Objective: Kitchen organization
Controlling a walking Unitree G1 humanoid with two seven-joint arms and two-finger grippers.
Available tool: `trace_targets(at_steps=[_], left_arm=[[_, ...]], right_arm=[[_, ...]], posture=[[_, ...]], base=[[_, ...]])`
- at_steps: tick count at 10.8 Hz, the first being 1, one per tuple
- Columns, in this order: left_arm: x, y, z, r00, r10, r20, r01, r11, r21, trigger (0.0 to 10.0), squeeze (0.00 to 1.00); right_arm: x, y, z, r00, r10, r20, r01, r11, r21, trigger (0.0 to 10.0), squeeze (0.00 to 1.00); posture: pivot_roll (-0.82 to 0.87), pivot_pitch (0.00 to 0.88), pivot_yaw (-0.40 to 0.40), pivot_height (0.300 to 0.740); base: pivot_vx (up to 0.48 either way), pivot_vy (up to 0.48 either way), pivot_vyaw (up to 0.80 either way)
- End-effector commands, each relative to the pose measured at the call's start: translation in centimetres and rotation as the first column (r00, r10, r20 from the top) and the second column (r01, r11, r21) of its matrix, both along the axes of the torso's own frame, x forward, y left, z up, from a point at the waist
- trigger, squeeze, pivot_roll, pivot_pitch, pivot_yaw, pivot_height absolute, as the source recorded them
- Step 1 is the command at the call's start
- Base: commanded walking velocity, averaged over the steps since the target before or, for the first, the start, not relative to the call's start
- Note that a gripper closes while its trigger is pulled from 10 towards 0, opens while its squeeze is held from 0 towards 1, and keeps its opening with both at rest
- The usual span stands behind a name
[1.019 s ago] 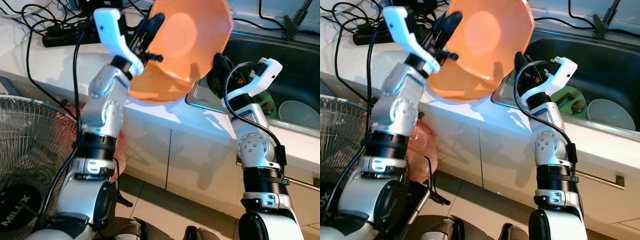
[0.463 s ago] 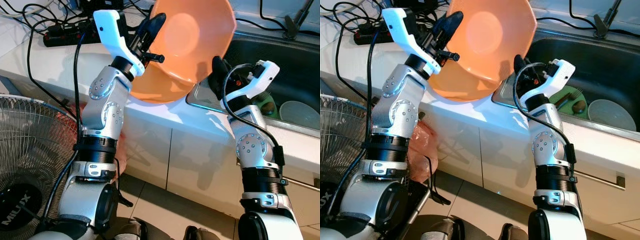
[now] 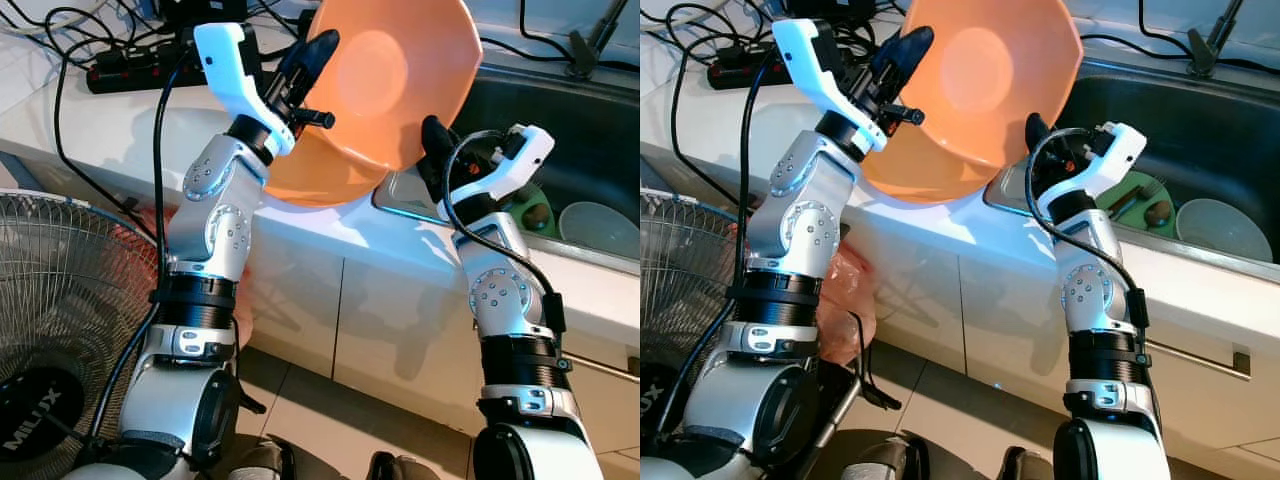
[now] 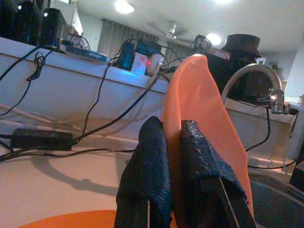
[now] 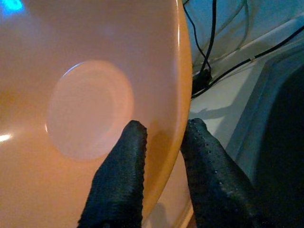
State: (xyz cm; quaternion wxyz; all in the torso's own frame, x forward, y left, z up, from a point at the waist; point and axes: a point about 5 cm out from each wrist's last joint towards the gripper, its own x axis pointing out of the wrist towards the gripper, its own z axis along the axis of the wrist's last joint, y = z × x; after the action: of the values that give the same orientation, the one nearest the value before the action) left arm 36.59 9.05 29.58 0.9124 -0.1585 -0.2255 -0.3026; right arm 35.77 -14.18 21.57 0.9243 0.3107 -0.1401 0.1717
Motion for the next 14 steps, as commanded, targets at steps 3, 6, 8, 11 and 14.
trace_targets(at_steps=[3,6,8,11,14], left_arm=[[-0.6,-0.4,0.7,0.999,-0.033,0.034,0.034,0.999,-0.023,10.0,0.00],[-0.5,-0.4,0.4,0.999,-0.034,0.021,0.034,0.999,-0.014,10.0,0.00],[-0.3,-0.4,0.0,1.000,-0.028,0.010,0.028,1.000,0.011,10.0,0.00],[-0.1,-0.6,-0.6,1.000,0.000,-0.002,0.001,0.997,0.081,10.0,0.00],[0.1,-0.5,-0.7,1.000,0.016,-0.015,-0.015,0.997,0.080,10.0,1.00]], right_arm=[[-0.1,0.1,0.2,1.000,0.027,0.015,-0.028,0.997,0.067,0.0,0.00],[-0.2,0.0,0.3,0.999,0.038,0.023,-0.040,0.995,0.094,0.0,0.00],[-0.3,0.2,0.4,0.997,0.064,0.037,-0.068,0.989,0.128,0.0,0.00],[-0.4,0.3,0.5,0.996,0.077,0.042,-0.082,0.988,0.133,0.0,0.00],[-0.3,0.2,0.2,0.998,0.066,0.019,-0.068,0.988,0.139,10.0,0.00]], posture=[[0.01,0.133,0.042,0.740],[0.01,0.133,0.042,0.740],[0.01,0.132,0.044,0.740],[0.01,0.132,0.046,0.740],[0.01,0.129,0.048,0.740]], base=[[0.000,0.000,0.00],[0.000,0.000,0.00],[0.000,0.000,0.00],[0.000,0.000,0.00],[0.000,0.000,0.00]])
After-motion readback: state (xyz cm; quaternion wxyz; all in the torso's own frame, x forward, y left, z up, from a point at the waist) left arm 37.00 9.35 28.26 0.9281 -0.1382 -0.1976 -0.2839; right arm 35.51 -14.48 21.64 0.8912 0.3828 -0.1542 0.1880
